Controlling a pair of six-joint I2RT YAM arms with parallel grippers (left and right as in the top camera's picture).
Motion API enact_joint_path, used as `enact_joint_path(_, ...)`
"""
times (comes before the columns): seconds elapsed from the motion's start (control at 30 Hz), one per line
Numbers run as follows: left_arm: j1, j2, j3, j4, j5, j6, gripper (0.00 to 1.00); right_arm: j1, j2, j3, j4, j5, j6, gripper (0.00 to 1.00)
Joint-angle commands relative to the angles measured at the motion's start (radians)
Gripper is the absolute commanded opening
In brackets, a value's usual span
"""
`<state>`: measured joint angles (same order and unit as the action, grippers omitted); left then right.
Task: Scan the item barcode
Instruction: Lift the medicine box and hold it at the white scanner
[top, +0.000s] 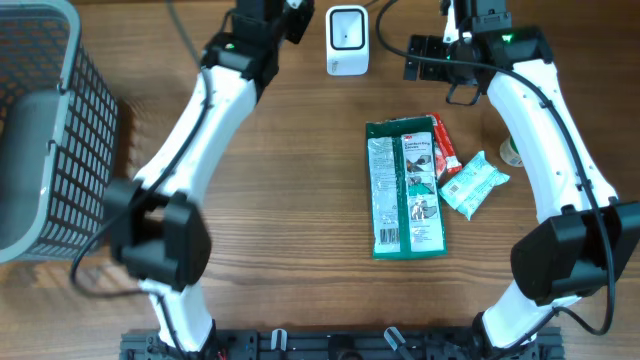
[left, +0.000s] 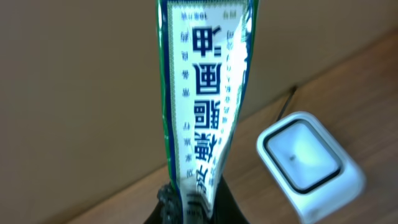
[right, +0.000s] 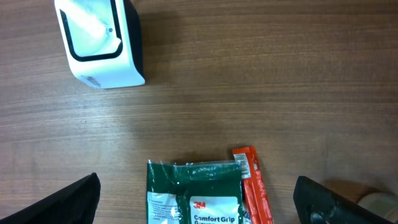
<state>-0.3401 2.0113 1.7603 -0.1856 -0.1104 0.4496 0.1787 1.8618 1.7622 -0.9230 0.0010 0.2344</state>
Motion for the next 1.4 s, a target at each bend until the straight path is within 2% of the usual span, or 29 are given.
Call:
enact_joint_path(0.0,0.002,0.099,0.022,0.067,-0.039,0.15,0.04,0.0,-0.005,0.011,0.003,0.017,0.002,1.0)
enact_joint_path(0.2,-0.023,0.212,0.022,0.131,-0.036,0.158,0.04,0.0,-0.005,0.011,0.003,0.017,0.002,1.0)
enact_joint_path(0.43,-0.077,0.288,0.022,0.17,-0.037,0.306,0.04,0.0,-0.005,0.011,0.003,0.017,0.002,1.0)
enact_joint_path(0.73,-0.106,0.341,0.022,0.208,-0.044,0.324,0.04,0.0,-0.005,0.011,0.003,0.017,0.002,1.0)
enact_joint_path(1.0,-0.106,0.339,0.022,0.312,-0.193,0.328,0.04,0.0,-0.005,0.011,0.003,0.017,0.002,1.0)
enact_joint_path(1.13,-0.107,0.312,0.022,0.221,-0.209,0.181,0.04,0.0,-0.005,0.011,0.003,0.017,0.002,1.0)
enact_joint_path(1.23,-0.107,0.25,0.022,0.082,-0.209,-0.048,0.04,0.0,-0.005,0.011,0.003,0.017,0.002,1.0)
enact_joint_path(1.37,-0.107,0.113,0.022,-0.24,-0.115,-0.389,0.04,0.0,-0.005,0.011,0.003,0.017,0.002,1.0)
